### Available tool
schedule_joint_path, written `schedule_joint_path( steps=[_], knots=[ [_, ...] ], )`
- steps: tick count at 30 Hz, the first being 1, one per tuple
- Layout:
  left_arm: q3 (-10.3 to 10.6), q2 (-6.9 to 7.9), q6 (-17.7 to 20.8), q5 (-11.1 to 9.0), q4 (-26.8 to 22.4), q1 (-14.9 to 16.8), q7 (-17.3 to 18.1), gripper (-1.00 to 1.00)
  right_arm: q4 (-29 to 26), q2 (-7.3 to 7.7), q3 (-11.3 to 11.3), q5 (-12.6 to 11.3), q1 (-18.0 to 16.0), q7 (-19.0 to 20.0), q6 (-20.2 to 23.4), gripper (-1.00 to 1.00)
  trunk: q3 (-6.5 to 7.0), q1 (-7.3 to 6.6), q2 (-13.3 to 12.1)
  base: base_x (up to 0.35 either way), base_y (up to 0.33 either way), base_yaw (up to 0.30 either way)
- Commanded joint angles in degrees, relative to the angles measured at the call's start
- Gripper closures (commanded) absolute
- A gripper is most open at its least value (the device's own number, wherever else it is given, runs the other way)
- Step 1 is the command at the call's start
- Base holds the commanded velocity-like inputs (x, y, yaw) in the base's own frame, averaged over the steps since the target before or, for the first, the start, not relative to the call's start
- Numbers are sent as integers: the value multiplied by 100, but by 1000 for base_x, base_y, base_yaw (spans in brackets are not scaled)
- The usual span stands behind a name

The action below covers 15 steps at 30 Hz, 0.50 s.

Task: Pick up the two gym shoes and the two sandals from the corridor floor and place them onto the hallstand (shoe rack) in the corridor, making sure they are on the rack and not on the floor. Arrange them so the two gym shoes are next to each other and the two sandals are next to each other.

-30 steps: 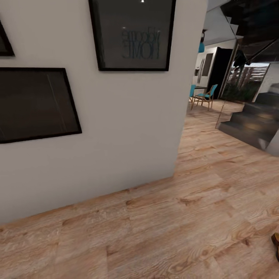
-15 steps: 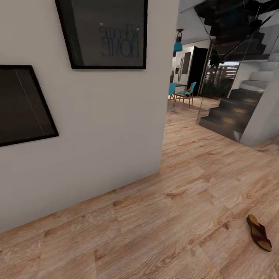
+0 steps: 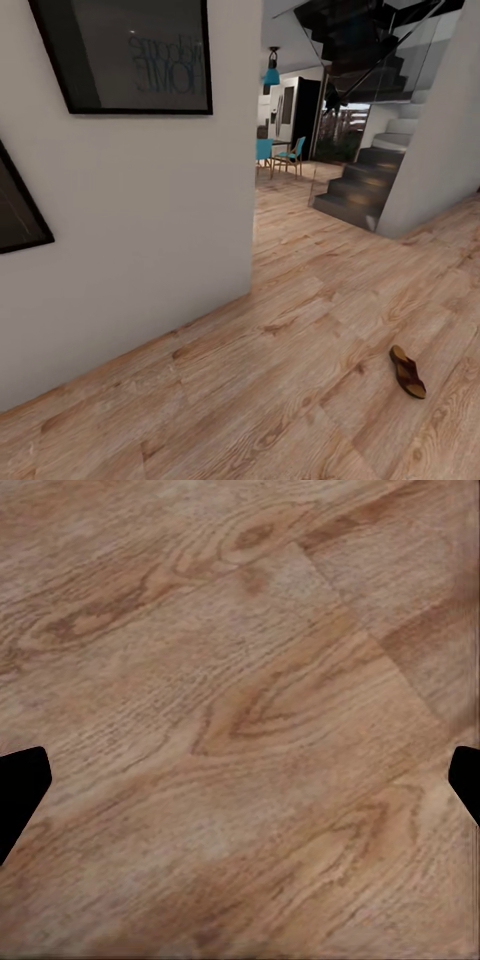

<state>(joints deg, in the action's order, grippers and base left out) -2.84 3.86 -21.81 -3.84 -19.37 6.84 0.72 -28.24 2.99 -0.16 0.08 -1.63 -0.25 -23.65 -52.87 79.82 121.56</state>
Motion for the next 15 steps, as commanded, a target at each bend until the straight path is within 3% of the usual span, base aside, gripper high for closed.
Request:
schedule_joint_path(
  steps=[1, 15],
  knots=[
    [3, 1, -16, -41, 2, 1, 8, -100, 5, 0, -1, 1, -4, -2, -18, -100, -10, -1, 2, 0, 0, -272],
    [3, 2, -16, -46, 3, 1, 8, -100, 3, 0, -1, 1, -4, -3, -20, -100, -78, -1, 2, 0, 0, -271]
  ],
)
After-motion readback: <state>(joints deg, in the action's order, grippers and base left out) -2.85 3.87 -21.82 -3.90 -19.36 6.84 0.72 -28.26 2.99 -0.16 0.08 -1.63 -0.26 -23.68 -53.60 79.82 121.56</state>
